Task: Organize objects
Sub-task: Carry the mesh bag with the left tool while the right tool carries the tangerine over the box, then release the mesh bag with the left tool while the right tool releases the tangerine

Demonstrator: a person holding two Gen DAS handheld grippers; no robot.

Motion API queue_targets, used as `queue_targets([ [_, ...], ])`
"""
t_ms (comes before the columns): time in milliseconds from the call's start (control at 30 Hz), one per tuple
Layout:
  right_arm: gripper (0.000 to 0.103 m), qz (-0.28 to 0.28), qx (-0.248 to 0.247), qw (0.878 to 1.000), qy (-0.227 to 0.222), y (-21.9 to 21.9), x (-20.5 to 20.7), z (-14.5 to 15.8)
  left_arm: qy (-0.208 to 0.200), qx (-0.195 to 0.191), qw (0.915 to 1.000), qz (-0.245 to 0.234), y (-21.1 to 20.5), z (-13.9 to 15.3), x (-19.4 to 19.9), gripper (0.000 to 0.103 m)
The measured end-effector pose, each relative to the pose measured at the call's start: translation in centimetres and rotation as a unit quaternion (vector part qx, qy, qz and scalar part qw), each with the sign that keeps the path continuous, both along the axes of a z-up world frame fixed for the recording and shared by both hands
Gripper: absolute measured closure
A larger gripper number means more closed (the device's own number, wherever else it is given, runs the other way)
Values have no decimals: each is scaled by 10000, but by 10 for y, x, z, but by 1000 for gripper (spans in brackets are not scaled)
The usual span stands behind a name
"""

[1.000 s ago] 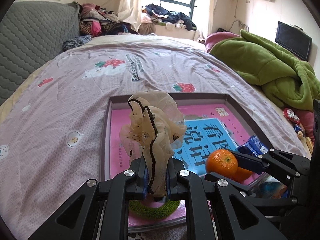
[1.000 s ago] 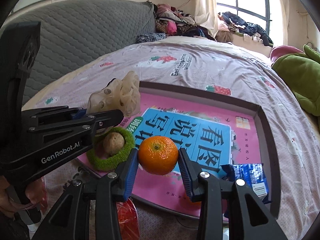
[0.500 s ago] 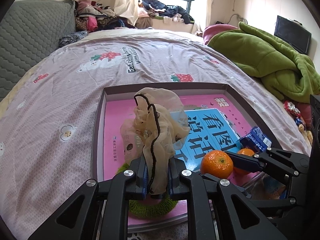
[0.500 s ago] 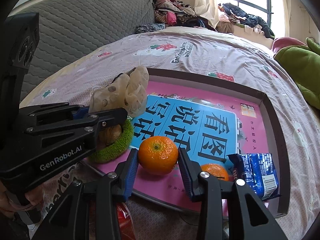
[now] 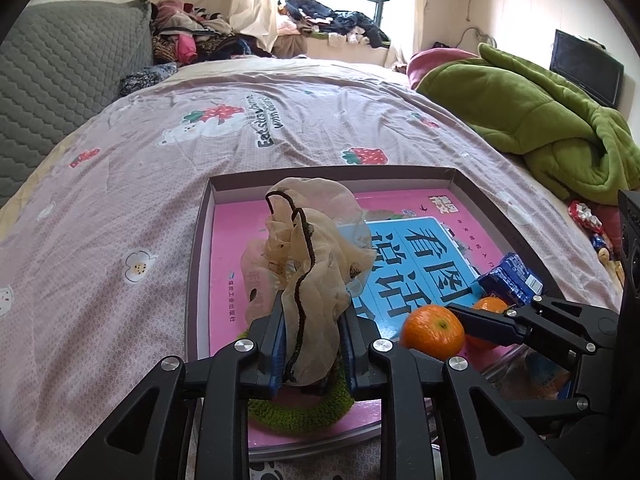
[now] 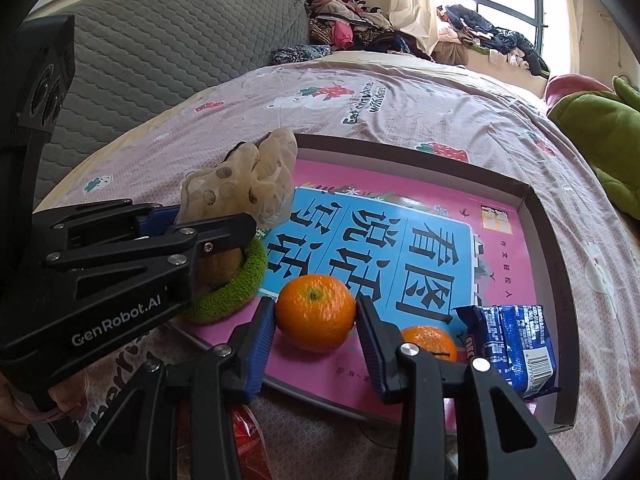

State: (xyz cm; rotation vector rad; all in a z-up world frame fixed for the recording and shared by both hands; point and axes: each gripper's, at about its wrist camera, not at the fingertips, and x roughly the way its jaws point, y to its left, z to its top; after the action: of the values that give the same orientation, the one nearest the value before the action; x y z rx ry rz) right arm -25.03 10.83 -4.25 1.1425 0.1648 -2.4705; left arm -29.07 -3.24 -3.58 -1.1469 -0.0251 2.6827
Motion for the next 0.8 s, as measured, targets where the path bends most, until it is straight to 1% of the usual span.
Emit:
queue_targets([
  [233, 62, -3, 12, 10000, -20, 1, 0, 0, -53, -15, 10000, 4, 1, 0, 0, 76],
  [300, 62, -1, 24, 10000, -30, 0, 0, 1, -58, 2, 10000, 3, 0, 0, 0, 74],
  [367, 62, -23, 28, 10000, -12, 1, 1, 2, -57, 21, 10000, 23, 0, 0, 1, 68],
  [600, 60, -73, 36, 10000, 3, 4, 0, 6, -19, 61, 10000, 40, -1, 5, 3, 63],
  [733, 60, -97, 27, 9999, 13, 6, 0, 7, -6, 138, 9999, 52, -3, 8, 3, 51],
  [800, 60, -106, 31, 9999, 21, 7, 0, 8, -8, 143, 9999, 64, -3, 9, 3, 49],
])
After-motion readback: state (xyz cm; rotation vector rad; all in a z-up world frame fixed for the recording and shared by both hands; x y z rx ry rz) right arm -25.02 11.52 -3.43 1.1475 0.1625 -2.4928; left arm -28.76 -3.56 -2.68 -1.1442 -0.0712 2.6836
